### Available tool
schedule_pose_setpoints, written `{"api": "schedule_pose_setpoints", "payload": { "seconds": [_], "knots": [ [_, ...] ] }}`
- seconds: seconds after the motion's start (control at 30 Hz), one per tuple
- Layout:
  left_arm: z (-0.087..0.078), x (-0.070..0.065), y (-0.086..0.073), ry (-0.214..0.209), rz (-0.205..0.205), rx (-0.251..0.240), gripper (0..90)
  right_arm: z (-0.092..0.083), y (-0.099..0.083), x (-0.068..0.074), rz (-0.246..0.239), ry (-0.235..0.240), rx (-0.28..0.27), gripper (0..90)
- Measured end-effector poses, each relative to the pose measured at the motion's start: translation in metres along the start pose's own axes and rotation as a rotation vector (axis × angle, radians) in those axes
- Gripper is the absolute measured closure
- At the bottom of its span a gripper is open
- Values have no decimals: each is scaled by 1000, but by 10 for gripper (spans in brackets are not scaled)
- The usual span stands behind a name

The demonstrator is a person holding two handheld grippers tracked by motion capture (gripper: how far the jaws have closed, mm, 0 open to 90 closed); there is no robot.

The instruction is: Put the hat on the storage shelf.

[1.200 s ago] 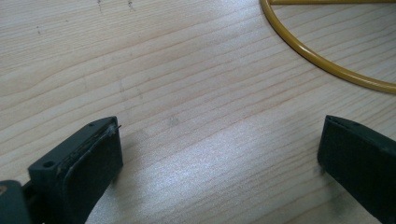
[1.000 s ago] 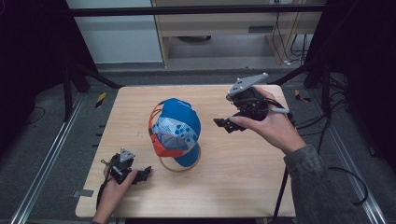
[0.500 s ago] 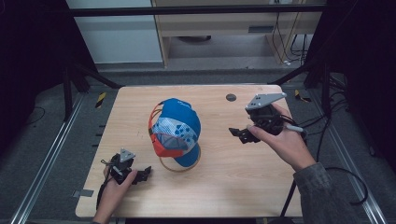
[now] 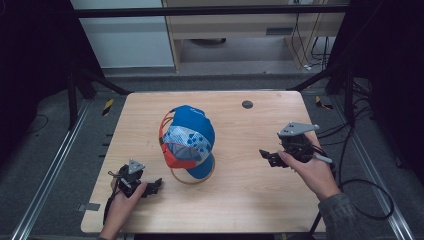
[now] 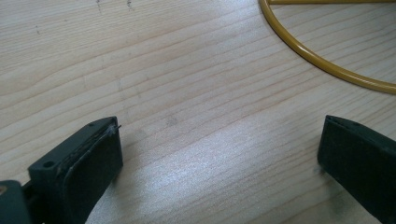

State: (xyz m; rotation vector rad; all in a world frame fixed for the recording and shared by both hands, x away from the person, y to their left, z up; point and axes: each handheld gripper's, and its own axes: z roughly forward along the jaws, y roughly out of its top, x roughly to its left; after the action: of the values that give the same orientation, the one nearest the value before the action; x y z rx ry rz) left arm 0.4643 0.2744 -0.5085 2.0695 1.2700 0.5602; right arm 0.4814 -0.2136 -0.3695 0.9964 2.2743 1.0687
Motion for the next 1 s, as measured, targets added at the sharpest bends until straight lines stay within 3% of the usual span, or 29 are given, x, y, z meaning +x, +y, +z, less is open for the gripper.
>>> {"api": "schedule_pose_setpoints", "payload": {
  "seconds": [0.3,0.67,1.0],
  "knots": [
    [0,0,0,0,0,0,0,13,-42,-3,60,-20,29,152],
    [0,0,0,0,0,0,0,25,-72,-8,117,-45,53,154],
    [0,0,0,1,-2,0,0,37,-96,-2,143,-37,85,149]
  ]
}}
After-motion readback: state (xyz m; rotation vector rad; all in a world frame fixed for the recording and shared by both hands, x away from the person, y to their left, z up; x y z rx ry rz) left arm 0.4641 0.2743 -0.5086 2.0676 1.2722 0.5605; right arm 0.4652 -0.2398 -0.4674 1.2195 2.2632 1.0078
